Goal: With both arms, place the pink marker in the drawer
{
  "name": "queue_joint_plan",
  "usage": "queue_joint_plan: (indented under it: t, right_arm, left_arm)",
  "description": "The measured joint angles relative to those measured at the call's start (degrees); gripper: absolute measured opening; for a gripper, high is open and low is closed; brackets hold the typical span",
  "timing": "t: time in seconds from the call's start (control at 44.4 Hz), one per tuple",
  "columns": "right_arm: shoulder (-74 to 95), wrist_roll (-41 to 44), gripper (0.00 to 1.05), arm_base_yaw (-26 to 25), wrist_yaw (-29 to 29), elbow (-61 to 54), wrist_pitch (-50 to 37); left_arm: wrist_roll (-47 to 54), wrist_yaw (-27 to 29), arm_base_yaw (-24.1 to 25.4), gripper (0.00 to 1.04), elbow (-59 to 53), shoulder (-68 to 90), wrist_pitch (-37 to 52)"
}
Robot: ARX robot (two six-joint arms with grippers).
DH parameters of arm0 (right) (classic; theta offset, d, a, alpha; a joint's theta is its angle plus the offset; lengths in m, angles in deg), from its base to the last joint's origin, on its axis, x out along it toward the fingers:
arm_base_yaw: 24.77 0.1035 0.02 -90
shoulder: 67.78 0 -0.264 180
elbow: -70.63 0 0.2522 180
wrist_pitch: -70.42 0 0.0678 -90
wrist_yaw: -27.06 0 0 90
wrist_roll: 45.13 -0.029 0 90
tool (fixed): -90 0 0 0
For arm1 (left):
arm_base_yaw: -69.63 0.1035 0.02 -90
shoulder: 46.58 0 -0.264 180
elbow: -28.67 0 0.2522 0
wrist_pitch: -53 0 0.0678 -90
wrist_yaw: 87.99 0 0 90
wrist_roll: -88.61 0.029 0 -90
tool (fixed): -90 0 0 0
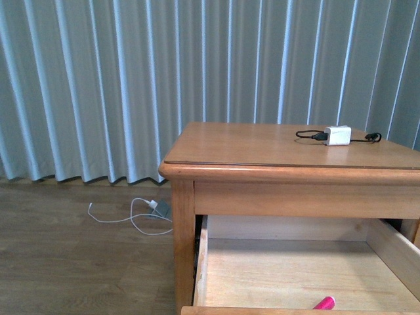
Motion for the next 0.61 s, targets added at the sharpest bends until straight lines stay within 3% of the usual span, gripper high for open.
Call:
queue_joint_plan:
  t: [0.225, 0.293, 0.405, 0.608]
  right_arm:
    - [0.0, -0.02, 0.96, 0.0, 0.04, 0.0, -0.02]
    - [0.0, 0.0, 0.96, 0.0, 0.02, 0.0, 0.0]
    - [0.0, 0.0, 0.96, 0.0, -0.04, 0.0, -0.02]
    - [0.0, -0.02, 0.96, 0.0, 0.0, 0.0, -0.02]
  left_arm:
    - [5.27, 4.92, -4.09, 0.4, -9.07, -6.19, 5.51]
    - [5.44, 9.55, -7.26, 0.29, -10.58, -7.43, 5.53]
    - [5.79, 10.25, -9.62, 0.04, -13.6, -10.51, 5.62]
    - [6.03, 10.45, -9.66, 0.04, -16.81, -14.6, 5.25]
